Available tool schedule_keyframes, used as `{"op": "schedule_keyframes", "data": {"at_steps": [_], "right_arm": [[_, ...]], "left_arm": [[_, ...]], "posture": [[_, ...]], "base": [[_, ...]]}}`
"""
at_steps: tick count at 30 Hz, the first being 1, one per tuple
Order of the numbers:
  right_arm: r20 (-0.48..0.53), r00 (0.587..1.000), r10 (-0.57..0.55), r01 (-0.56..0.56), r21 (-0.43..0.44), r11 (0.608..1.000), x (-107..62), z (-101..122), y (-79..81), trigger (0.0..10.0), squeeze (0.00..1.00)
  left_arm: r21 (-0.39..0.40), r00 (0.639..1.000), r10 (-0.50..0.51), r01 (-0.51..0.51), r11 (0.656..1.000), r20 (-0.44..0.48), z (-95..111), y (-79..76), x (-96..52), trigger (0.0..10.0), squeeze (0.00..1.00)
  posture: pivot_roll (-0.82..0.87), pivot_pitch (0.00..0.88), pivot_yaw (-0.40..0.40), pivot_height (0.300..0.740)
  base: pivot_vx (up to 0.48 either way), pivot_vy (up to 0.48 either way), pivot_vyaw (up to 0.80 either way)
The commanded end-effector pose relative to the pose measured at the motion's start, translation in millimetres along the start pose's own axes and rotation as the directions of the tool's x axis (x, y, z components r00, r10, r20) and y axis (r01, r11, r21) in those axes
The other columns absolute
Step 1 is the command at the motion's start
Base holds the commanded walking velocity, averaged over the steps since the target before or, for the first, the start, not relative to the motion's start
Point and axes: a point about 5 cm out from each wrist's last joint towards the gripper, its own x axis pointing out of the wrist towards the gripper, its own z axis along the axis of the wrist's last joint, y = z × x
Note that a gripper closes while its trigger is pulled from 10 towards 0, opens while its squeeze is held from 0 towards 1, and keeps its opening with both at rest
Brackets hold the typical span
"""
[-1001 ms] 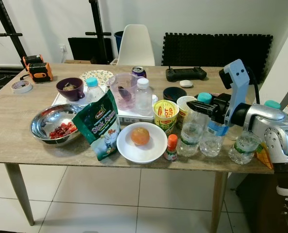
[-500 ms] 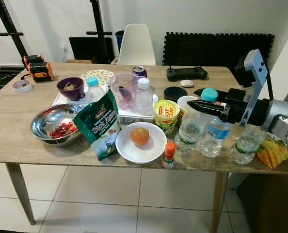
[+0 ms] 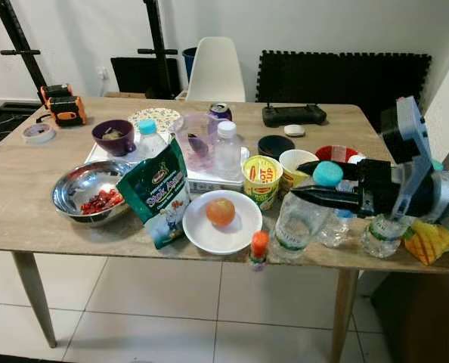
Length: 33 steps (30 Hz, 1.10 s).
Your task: Restocking fridge
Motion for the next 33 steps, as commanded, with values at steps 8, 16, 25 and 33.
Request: {"op": "schedule_keyframes", "data": {"at_steps": [8,16,25,33], "right_arm": [[0.060,0.974,0.219,-0.216,-0.053,0.975,-5.6,4,27.7,10.0,0.00],[-0.073,0.974,0.212,-0.211,0.031,0.977,-7.0,-32,29.3,10.0,0.00],[-0.096,0.975,0.201,-0.195,0.068,0.978,-7.1,-44,29.2,10.0,0.00],[-0.338,0.928,0.157,-0.106,0.164,0.981,-11.4,-99,28.1,10.0,0.00]], "left_arm": [[-0.008,0.999,-0.025,0.024,1.000,-0.030,-6,-4.9,-0.1,10.0,0.00],[0.006,0.999,-0.025,0.026,1.000,-0.032,-6,-5.3,0.1,10.0,0.00],[0.009,0.999,-0.023,0.023,1.000,-0.035,-6,-4.8,0.0,10.0,0.00],[0.012,0.999,-0.024,0.024,1.000,-0.040,-8,-5.5,-0.1,10.0,0.00]], "posture": [[-0.06,0.000,-0.019,0.740],[-0.06,0.000,-0.019,0.740],[-0.07,0.000,-0.016,0.740],[-0.07,0.000,-0.017,0.740]], "base": [[0.000,0.000,0.00],[0.000,0.000,0.00],[0.000,0.000,0.00],[0.000,0.000,0.00]]}}
